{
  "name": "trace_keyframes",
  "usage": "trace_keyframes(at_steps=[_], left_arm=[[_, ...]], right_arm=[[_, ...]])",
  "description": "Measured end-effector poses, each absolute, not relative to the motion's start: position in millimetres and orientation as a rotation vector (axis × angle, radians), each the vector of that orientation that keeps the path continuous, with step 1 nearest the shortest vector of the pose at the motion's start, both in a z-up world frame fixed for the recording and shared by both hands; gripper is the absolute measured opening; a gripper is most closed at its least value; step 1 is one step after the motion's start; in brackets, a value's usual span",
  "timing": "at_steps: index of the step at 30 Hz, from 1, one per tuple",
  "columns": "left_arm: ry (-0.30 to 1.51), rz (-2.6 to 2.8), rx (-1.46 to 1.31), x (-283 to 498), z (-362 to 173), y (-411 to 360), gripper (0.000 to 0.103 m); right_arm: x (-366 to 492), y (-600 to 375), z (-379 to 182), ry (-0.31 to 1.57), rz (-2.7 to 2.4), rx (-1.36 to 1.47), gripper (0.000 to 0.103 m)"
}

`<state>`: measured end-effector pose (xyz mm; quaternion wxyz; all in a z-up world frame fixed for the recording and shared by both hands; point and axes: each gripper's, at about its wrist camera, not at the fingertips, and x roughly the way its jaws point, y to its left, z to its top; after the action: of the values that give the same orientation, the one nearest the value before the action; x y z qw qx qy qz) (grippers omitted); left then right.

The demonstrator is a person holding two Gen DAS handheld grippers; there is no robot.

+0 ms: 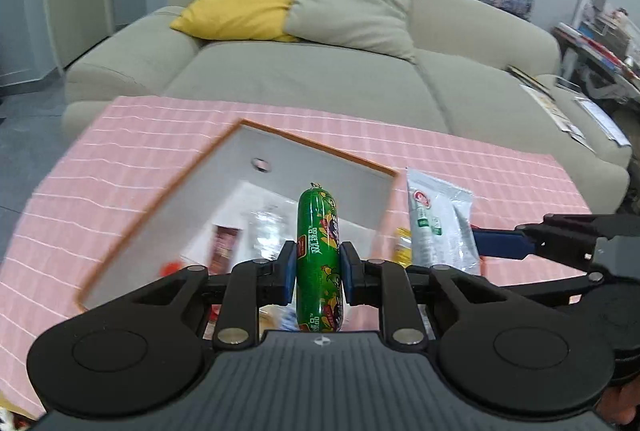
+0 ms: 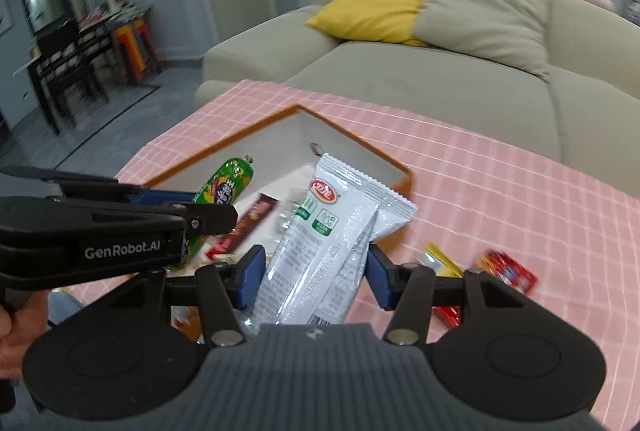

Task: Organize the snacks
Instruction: 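Carry the sausage and milk-stick bag into the box and open both tools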

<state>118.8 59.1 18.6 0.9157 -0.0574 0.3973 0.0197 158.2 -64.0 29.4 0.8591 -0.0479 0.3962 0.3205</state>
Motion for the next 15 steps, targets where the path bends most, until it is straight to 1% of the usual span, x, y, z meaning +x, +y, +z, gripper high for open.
trace_keyframes(at_steps=[6,9,15], left_arm=[[0.852,0.083,-0.169,144.2,18.2,102.3,0.024],[0.901,0.08,-0.224,159.1,4.4,121.1,0.024],[1.01,0.096,-0.167,187.1,-30.4,136.2,0.024]], right_arm=[[194.0,-7.5,35.4,0.906,0.727,-0.114,0.052],[214.4,23.8,22.7,0.947,0.722,-0.181,0.052],[239.4,66.3,-15.2,1.018,0.692,-0.363,0.052]])
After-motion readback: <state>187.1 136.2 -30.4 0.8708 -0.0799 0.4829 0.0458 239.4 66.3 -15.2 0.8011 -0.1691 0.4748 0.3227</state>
